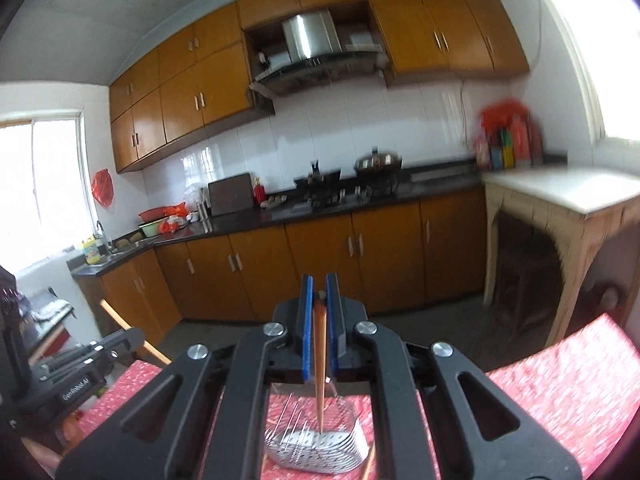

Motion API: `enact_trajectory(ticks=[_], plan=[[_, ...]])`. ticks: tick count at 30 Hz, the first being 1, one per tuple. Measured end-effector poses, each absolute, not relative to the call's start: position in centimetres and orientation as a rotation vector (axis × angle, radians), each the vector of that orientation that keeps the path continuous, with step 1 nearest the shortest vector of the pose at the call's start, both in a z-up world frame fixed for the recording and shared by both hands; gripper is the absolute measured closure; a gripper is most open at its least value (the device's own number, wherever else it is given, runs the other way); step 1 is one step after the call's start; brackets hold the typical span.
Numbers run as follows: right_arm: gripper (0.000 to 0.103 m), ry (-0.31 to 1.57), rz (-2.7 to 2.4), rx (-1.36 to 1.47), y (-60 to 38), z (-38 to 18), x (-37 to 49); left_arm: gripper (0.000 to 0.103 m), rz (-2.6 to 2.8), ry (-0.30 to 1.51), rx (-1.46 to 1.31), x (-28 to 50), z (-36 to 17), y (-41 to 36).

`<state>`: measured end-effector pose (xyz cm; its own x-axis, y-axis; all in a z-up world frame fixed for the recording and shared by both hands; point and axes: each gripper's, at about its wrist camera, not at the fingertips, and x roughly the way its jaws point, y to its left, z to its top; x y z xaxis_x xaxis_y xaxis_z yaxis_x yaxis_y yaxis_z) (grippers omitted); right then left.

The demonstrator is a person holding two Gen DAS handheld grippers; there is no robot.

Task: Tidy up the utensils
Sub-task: 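Lift the left tool's chopstick over the wire holder while the right tool carries its chopstick there, then open the left tool to drop its chopstick into the holder while the right tool opens too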

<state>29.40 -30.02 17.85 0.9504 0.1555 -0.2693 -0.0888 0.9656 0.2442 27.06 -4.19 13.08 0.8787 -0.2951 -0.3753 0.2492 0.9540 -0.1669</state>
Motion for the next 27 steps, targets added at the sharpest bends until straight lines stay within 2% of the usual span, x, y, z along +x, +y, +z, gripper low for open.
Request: enact_trajectory(ticks=[12,18,20,21,22,27], plan=[[0.094,0.423,0.117,0.297,-31.5,12.8,32.8,0.096,-0.274,0.515,-0.075,29.5,10.4,-4.6],[0.084,0.398,0.075,0.272,-31.6,13.3,31.4,0.094,-0.245,0.512,-0.079,28.8,10.7,-4.1],[0.077,0.381,0.063,0.255,-31.5,13.7,30.5,0.084,-0.233,0.506,-0.081,28.5,11.0,-3.8],[0.074,0.371,0.060,0.248,-31.5,13.9,30.1,0.071,-0.223,0.500,-0.081,28.3,11.1,-3.7],[0.073,0.367,0.057,0.245,-31.7,14.1,29.7,0.065,-0.208,0.489,-0.077,28.0,11.2,-3.6],[0.072,0.360,0.048,0.240,-31.8,14.3,27.7,0.064,-0.163,0.465,-0.051,26.9,11.6,-3.2]])
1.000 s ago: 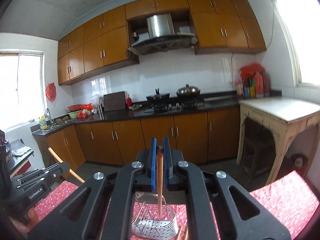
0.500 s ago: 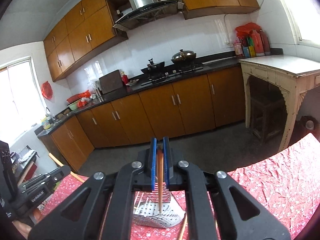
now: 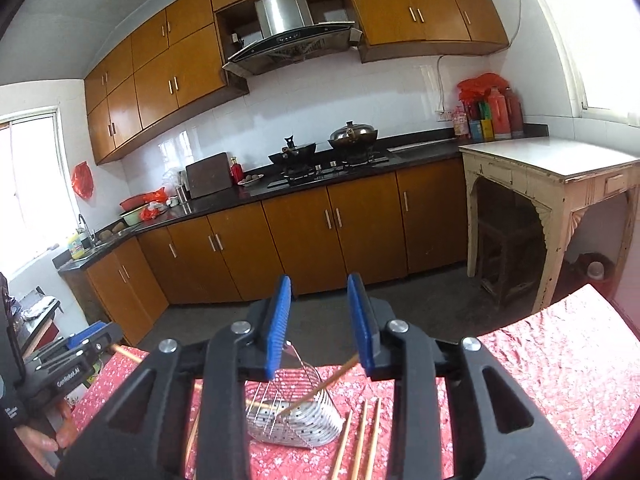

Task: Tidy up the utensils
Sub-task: 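Open the left tool to drop its chopstick into the holder while the right tool opens too, then move both open tools back down to the chopsticks on the cloth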

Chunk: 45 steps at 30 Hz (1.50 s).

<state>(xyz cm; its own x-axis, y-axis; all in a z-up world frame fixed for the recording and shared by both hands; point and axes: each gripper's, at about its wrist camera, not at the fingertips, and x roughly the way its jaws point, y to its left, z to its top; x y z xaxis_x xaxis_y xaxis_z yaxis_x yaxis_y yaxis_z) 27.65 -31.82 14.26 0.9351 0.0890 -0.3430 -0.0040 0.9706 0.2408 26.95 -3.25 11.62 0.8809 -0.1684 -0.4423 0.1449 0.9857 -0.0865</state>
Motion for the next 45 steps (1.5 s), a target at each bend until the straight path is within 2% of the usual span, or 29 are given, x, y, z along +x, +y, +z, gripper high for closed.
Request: enact_trajectory(ticks=[10,17,29,41,42,45], plan=[[0.068,0.357,0.039,0.222,-32.9,12.7,20.9,0.063,-0.096,0.427,-0.043,22.9,11.6,-0.6],[0.066,0.457,0.001,0.196,-34.1,7.5,16.4,0.061,-0.022,0.421,0.011,18.7,8.6,1.4],[0.067,0.790,-0.025,0.198,-33.7,-4.9,16.3,0.061,-0.021,0.678,0.002,17.6,-2.1,2.9],[0.067,0.910,-0.033,0.121,-31.5,-9.5,16.8,0.061,-0.056,0.793,0.005,16.8,-6.6,2.2],[0.072,0.900,-0.045,0.104,-31.4,-9.7,16.6,0.061,-0.059,0.799,0.008,16.8,-6.9,2.0],[0.094,0.901,-0.076,0.101,-31.7,-9.6,16.8,0.061,-0.071,0.813,0.008,16.9,-7.4,1.6]])
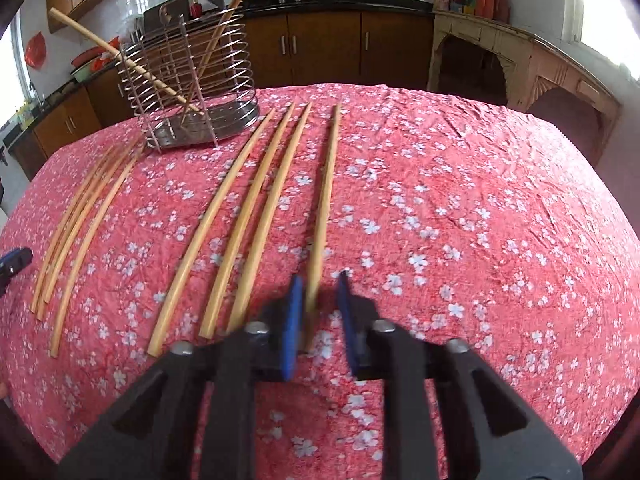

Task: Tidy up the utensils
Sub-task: 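Move both open tools back down to the chopsticks on the cloth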

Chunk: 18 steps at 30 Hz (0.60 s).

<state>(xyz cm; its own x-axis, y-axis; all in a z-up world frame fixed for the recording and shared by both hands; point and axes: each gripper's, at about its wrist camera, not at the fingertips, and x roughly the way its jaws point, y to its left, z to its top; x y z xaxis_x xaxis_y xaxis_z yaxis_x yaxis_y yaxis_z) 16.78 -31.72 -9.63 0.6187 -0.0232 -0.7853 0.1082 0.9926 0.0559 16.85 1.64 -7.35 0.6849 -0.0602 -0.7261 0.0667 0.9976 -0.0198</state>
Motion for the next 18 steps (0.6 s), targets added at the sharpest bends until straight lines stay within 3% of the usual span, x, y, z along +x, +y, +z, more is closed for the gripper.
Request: enact_trajectory(ticks=[8,11,14,18], plan=[[0.095,0.898,-0.102,0.161,-33.2,-9.5,17.0,0.061,-0.094,0.849,0.033,16.8,-8.6,0.4],[0.095,0.896,-0.103,0.155,-33.1,-9.4,17.0,0.068,-0.093,0.853,0.050,16.9,-8.9,0.0],[0.094,0.895,-0.103,0.156,-33.1,-9.4,17.1,0.080,-0.089,0.850,0.075,16.8,-8.9,-0.5],[0.094,0.894,-0.105,0.158,-33.0,-9.6,17.1,0.082,-0.076,0.857,0.068,17.0,-8.9,-0.6]])
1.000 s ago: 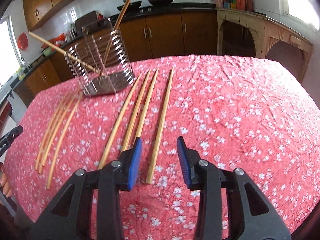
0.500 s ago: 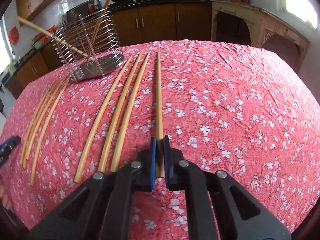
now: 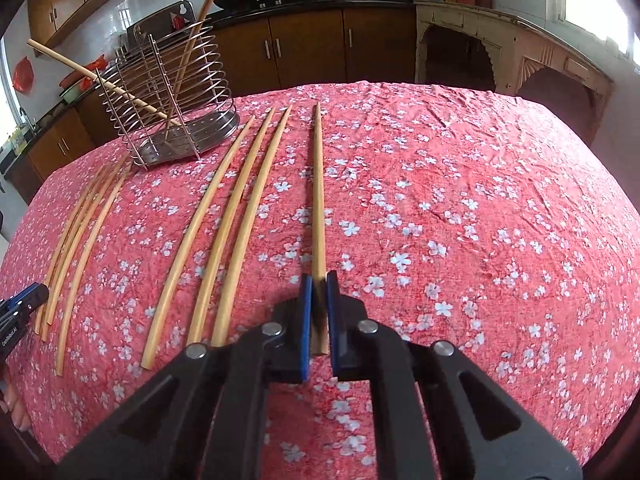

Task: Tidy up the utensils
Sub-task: 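Move both open tools back down to the chopsticks on the cloth, then close the right tool on a chopstick while the left tool grasps another chopstick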

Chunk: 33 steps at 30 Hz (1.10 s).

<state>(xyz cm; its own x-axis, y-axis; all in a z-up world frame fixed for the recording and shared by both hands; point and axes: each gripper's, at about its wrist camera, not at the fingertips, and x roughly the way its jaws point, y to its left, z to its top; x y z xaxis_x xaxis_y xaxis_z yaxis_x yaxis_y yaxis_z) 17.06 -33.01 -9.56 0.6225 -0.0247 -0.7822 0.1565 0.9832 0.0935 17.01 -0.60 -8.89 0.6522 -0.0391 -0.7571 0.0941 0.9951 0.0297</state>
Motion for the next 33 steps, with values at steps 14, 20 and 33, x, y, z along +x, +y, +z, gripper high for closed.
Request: enact_trajectory(ticks=[14,20,33], plan=[[0.094,0.895,-0.107,0.151,-33.03,-9.57,17.03,0.082,-0.064,0.861,0.079,17.18,-8.97,-0.74],[0.094,0.895,-0.105,0.153,-33.04,-9.53,17.01,0.082,-0.063,0.862,0.082,17.16,-8.98,-0.71],[0.094,0.897,-0.103,0.156,-33.04,-9.45,17.05,0.082,-0.060,0.860,0.082,17.18,-8.99,-0.72]])
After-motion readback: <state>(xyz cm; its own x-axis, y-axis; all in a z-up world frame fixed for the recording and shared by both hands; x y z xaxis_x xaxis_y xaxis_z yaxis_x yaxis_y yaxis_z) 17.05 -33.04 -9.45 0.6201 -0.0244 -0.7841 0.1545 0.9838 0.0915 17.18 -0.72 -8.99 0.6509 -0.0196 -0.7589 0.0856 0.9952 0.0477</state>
